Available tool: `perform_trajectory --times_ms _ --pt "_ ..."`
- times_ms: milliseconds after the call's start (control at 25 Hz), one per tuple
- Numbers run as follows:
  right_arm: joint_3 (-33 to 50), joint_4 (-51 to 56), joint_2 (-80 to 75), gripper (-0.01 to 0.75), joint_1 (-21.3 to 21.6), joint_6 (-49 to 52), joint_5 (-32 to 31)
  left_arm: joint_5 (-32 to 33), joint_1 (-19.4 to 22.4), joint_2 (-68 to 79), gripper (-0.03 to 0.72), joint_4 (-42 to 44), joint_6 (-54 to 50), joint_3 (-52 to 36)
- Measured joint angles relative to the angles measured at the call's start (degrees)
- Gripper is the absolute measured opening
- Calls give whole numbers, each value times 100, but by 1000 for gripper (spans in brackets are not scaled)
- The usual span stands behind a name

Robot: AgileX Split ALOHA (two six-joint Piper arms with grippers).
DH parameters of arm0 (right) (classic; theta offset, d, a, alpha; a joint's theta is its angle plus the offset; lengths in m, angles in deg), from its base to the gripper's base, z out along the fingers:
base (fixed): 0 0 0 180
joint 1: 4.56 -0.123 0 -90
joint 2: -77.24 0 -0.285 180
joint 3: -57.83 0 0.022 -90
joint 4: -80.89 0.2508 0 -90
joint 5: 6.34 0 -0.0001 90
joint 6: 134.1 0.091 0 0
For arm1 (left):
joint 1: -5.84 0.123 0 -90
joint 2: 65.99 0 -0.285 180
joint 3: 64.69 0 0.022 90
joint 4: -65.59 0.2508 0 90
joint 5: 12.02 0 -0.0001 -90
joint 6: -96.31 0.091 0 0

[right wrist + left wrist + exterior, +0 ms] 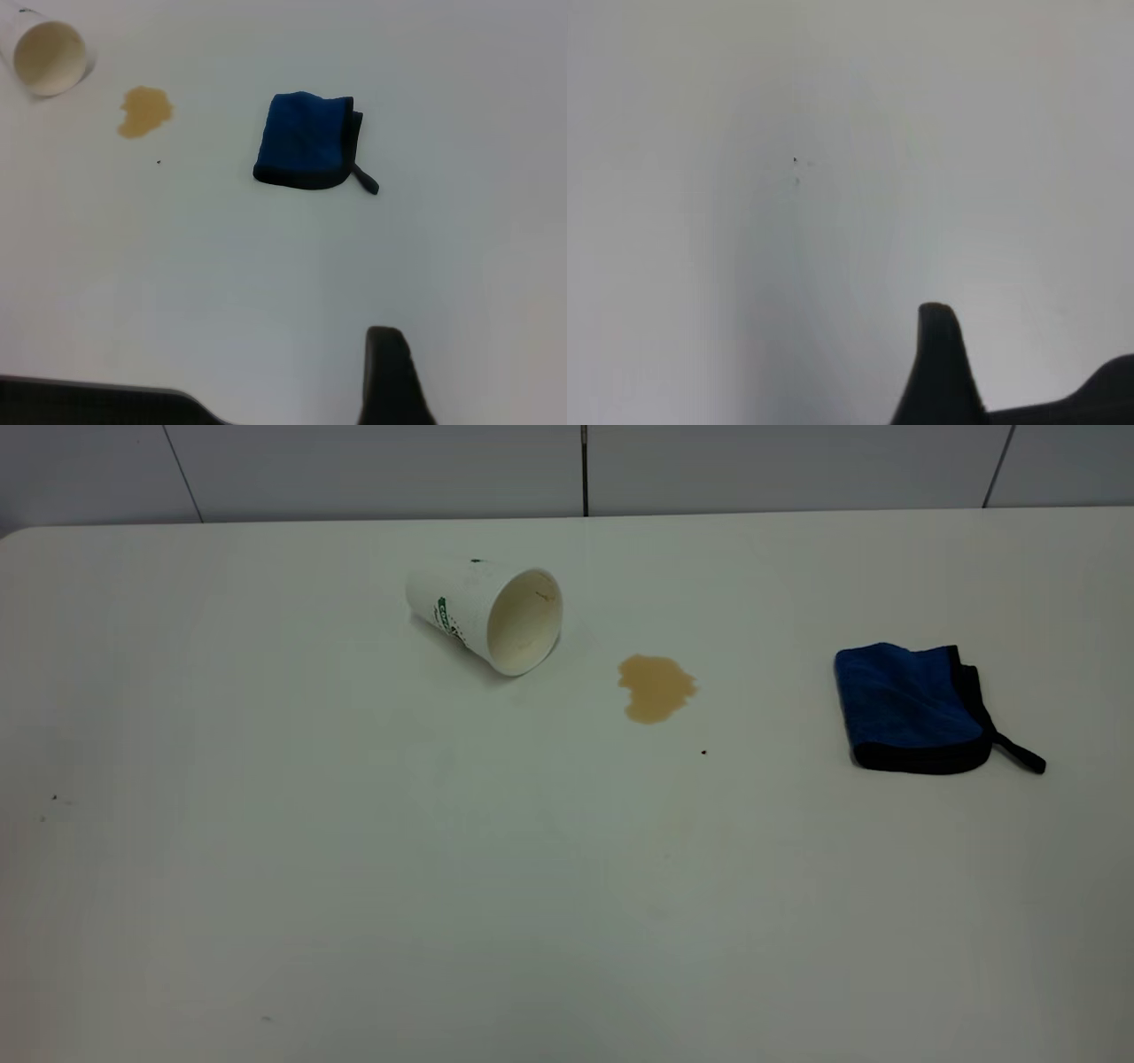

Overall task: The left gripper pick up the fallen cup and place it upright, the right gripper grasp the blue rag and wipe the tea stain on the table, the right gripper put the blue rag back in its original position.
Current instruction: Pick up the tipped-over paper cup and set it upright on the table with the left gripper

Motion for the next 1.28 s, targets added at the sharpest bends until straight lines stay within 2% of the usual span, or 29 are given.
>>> perform_trajectory --times_ms 160,320,520,760,880,1000,1160,1280 --pt "0 0 0 509 0 0 0 -719 0 1485 591 0 246 495" --pt "0 0 0 509 0 0 0 -1105 -125 2747 590 6 256 1055" --pt "0 0 0 509 0 0 0 -1320 -870 4259 589 11 245 1885" --pt "0 0 0 509 0 0 0 -1402 -1845 6163 589 176 -71 3383" --pt "0 0 0 509 0 0 0 -1266 -2280 7027 589 824 -460 4132" --pt "0 0 0 509 0 0 0 -1031 -2642 7793 589 1972 -1331 4858" --pt "0 0 0 509 0 0 0 -746 -2992 8657 589 3472 -2694 5731" --pt "0 0 0 509 0 0 0 -672 -3264 9188 589 4243 -3221 6263"
